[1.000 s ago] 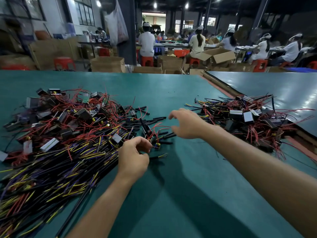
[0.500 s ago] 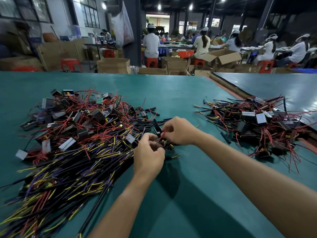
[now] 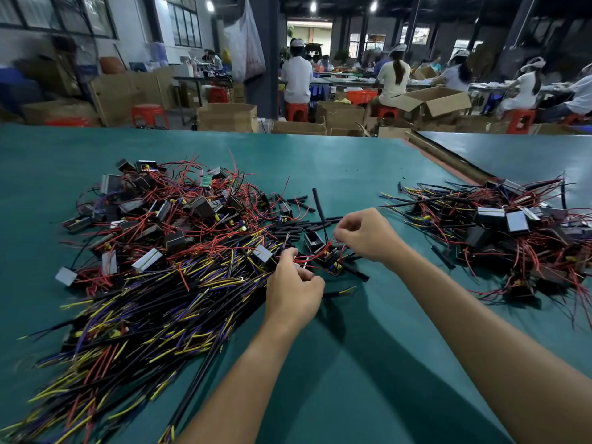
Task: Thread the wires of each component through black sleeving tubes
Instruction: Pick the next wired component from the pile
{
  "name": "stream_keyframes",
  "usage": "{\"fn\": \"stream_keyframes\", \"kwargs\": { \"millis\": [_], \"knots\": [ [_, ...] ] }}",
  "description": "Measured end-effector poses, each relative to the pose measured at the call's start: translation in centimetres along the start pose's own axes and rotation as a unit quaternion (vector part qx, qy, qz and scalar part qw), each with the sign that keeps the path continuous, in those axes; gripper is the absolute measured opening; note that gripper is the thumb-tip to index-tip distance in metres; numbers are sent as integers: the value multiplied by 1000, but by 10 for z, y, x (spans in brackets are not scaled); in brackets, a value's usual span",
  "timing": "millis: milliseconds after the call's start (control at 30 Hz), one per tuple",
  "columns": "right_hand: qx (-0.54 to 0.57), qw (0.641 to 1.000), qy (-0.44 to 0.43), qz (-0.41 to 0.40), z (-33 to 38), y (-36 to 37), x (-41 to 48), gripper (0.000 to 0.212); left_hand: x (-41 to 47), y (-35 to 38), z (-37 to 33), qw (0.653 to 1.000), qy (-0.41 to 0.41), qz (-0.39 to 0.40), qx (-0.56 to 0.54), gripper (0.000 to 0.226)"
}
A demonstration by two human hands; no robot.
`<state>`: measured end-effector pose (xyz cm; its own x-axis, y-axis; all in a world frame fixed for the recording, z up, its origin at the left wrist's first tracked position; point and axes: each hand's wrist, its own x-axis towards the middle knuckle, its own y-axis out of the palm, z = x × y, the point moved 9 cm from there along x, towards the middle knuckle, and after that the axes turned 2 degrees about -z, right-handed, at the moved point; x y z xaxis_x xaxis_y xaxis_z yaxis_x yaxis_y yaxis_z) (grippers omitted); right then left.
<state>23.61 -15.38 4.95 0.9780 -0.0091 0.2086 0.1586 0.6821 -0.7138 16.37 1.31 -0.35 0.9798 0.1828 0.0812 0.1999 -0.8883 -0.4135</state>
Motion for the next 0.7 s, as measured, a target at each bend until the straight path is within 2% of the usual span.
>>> {"fn": "stream_keyframes", "kwargs": {
  "millis": [67,133,200,267,333,467,567,700],
  "knots": [
    [28,999,-12,10,4,5,-3,5,1,2,1,1000,-4,11,10,55],
    [50,998,-33,15,11,11,-5,15,1,4,1,1000,0,21,16,34],
    [66,996,-63,11,19,15,-6,15,1,4,1,1000,8,14,20,18],
    [78,993,-84,2,21,17,-8,6,2,3,0,1000,9,11,19,21],
    [42,995,-95,-8,19,17,-10,16,2,3,2,1000,-2,15,1,26],
    [-16,996,-83,25,7,15,-14,26,3,4,6,1000,-18,18,-18,24],
    [19,997,-78,21,4,10,-18,35,4,3,4,1000,-12,9,-5,18],
    [54,993,-109,-1,19,14,-25,25,3,-2,-2,998,18,-14,66,6]
  ]
}}
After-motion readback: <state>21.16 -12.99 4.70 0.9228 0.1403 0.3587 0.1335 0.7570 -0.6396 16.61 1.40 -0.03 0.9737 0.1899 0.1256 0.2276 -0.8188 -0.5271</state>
